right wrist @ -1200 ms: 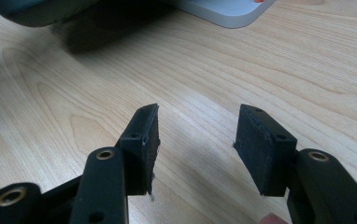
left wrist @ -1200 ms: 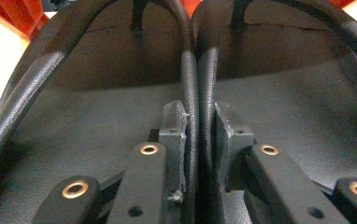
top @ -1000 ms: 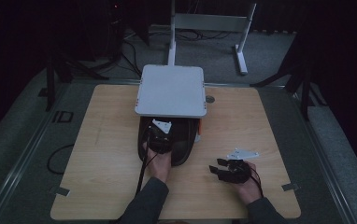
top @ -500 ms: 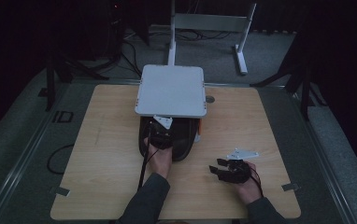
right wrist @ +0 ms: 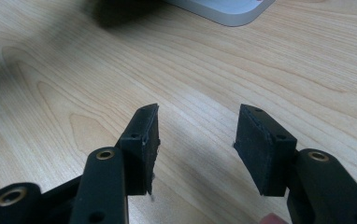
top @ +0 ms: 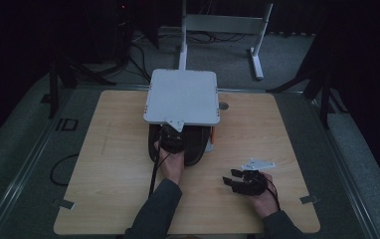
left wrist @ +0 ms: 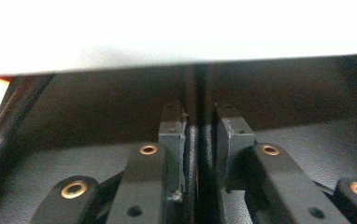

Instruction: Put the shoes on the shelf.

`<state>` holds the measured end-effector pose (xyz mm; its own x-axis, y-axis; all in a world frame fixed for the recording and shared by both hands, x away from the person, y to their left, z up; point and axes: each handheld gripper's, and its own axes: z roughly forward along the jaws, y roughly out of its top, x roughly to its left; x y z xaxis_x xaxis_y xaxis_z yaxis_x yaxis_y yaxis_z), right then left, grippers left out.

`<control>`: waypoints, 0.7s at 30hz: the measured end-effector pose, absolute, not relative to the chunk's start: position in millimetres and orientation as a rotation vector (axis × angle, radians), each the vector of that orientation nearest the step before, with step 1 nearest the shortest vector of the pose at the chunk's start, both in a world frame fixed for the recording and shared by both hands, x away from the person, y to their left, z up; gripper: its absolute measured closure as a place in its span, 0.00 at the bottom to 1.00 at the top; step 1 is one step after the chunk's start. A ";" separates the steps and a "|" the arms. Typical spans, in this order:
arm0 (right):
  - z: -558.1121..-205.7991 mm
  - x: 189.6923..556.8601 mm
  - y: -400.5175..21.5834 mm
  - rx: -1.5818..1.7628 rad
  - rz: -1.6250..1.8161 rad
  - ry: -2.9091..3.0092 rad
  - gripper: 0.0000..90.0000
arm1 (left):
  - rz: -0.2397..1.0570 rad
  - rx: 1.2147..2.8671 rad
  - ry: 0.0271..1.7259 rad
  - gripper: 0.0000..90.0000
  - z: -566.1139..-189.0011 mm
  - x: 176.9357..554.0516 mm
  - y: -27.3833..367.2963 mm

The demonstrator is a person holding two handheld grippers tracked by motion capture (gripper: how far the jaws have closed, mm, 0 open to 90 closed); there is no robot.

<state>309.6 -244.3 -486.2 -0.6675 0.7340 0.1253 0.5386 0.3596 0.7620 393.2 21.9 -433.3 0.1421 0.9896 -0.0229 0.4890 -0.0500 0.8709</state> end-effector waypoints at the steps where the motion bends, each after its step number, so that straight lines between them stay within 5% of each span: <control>1: -486.3 309.7 -244.4 1.140 1.199 2.386 0.54 | 0.823 1.653 1.449 0.83 -432.9 394.0 22.0; 21: -486.5 309.7 -244.5 1.140 1.198 2.388 0.55 | 0.840 1.626 1.462 0.82 -438.5 408.7 19.1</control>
